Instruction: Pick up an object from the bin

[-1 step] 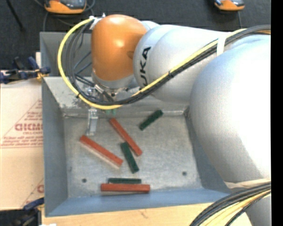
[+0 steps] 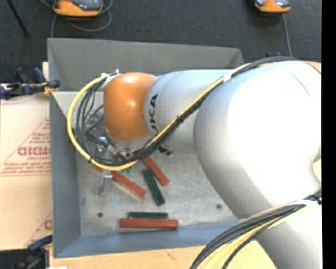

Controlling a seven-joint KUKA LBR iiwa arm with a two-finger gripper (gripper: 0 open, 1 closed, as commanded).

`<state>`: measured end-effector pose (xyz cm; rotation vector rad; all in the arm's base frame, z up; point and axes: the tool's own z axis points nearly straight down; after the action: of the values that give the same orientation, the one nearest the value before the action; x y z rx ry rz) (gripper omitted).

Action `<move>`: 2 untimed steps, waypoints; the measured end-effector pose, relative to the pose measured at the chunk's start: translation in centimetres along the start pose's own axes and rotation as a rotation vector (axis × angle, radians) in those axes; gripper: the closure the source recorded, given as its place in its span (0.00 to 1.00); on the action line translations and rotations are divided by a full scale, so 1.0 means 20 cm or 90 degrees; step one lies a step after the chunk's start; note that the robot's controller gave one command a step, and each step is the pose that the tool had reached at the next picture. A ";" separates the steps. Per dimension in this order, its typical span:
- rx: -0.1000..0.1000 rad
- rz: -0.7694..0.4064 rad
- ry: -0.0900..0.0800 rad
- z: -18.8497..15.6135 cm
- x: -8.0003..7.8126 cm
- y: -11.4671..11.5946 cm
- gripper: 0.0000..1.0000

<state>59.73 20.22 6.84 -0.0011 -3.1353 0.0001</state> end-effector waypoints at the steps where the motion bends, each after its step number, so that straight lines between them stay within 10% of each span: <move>1: 0.002 -0.110 -0.006 -0.01 -0.05 -0.20 0.00; 2: -0.001 -0.109 -0.005 -0.01 -0.05 -0.19 1.00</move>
Offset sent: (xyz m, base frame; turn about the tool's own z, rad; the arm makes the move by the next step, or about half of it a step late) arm 0.0082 -0.0371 0.0016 -0.1754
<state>60.67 16.44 7.09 0.2673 -3.1320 -0.0021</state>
